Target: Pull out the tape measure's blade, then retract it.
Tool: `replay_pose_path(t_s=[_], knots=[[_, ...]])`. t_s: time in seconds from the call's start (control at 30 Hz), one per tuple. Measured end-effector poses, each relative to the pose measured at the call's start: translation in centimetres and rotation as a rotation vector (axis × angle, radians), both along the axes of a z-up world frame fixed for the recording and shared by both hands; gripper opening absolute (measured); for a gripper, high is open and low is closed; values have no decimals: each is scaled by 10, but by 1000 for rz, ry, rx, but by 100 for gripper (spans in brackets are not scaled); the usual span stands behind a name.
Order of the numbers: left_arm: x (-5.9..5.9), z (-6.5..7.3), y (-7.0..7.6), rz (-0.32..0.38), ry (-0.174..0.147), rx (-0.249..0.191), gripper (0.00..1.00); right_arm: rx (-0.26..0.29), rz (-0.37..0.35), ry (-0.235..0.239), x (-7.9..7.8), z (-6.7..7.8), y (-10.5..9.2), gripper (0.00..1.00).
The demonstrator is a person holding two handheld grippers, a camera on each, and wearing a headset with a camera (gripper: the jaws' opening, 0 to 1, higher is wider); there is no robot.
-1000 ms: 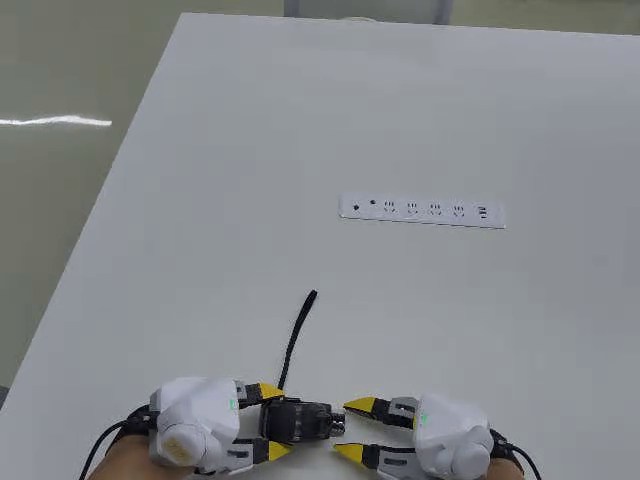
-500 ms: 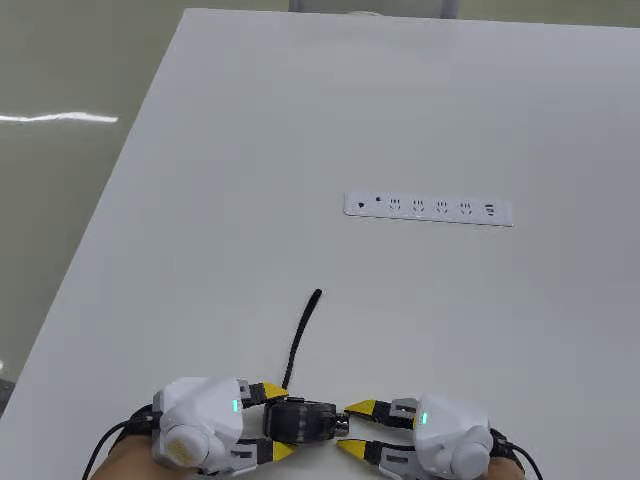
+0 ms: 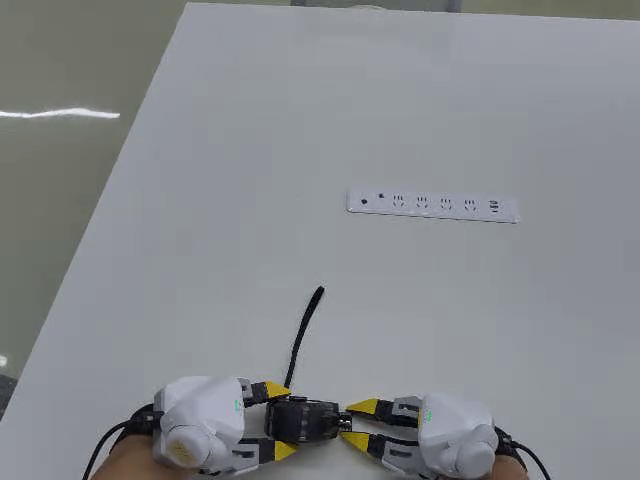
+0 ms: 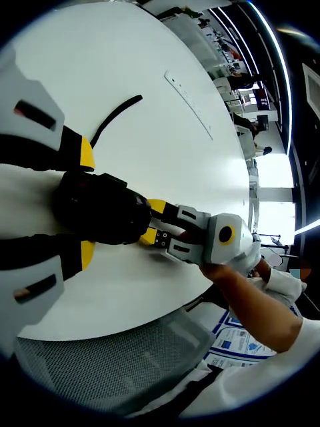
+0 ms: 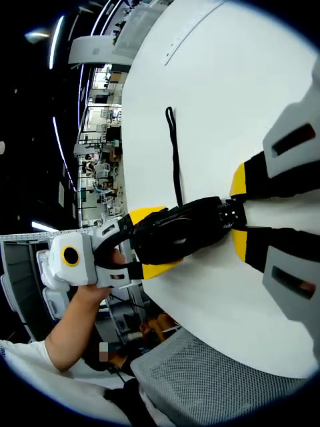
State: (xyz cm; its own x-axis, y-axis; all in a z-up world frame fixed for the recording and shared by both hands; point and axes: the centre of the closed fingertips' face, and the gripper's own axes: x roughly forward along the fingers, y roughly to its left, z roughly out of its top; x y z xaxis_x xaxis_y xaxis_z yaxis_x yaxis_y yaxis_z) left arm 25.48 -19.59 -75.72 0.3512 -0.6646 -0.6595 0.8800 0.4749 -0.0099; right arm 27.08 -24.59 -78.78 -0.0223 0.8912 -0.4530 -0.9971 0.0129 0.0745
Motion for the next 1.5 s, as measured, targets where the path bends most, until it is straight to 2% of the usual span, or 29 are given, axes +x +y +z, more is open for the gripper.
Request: replay_pose_path(t_s=[1.5], knots=[[1, -1, 0, -6, -8, 2, 31, 17, -6, -20, 0, 0, -3, 11]])
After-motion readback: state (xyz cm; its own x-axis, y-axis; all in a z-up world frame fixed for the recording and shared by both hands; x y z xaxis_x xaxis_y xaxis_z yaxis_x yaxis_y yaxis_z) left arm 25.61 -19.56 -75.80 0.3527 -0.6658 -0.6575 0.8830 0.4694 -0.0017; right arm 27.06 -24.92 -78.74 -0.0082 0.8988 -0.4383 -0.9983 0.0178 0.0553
